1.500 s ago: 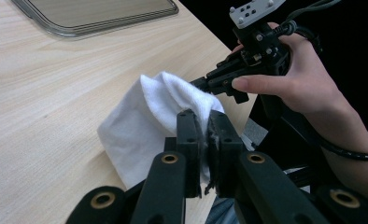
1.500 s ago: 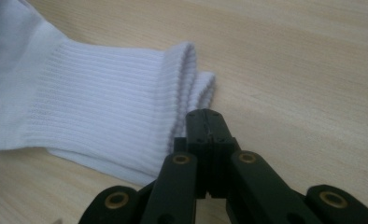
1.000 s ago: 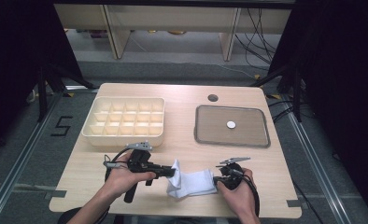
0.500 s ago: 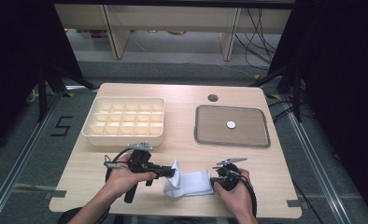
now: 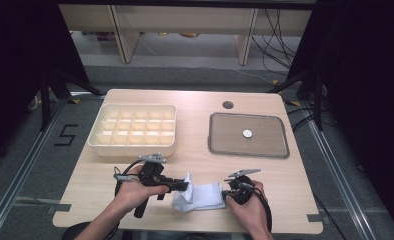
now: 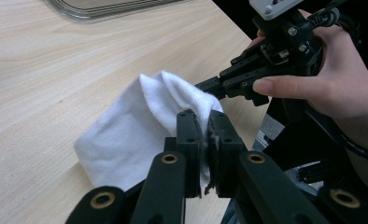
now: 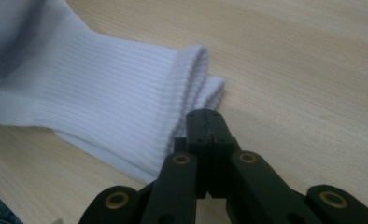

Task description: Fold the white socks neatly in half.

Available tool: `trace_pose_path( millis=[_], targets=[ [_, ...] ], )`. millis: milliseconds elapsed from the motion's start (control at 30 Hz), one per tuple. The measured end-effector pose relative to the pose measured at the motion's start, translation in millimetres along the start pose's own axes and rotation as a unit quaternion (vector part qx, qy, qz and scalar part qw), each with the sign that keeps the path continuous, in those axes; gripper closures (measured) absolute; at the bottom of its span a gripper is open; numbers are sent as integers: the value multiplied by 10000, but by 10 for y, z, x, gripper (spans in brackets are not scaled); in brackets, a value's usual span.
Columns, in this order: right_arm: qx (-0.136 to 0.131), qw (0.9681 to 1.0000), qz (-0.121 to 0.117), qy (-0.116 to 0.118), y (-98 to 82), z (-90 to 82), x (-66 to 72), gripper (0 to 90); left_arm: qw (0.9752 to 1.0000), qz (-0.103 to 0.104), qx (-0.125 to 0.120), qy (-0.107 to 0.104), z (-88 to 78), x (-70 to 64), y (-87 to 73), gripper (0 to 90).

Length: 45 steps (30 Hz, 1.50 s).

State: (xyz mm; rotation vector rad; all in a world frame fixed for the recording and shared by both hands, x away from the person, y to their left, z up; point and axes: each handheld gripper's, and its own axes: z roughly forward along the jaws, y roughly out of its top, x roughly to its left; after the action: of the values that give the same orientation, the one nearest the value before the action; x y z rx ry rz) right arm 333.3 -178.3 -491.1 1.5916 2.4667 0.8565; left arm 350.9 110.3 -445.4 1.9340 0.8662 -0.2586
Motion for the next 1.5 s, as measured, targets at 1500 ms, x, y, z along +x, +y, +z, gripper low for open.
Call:
trace_pose_path(
  millis=[1500],
  targets=[
    [11, 9997, -241, 69, 61, 79, 173, 900, 9998, -45, 208, 55, 177, 43, -9, 839]
  ],
)
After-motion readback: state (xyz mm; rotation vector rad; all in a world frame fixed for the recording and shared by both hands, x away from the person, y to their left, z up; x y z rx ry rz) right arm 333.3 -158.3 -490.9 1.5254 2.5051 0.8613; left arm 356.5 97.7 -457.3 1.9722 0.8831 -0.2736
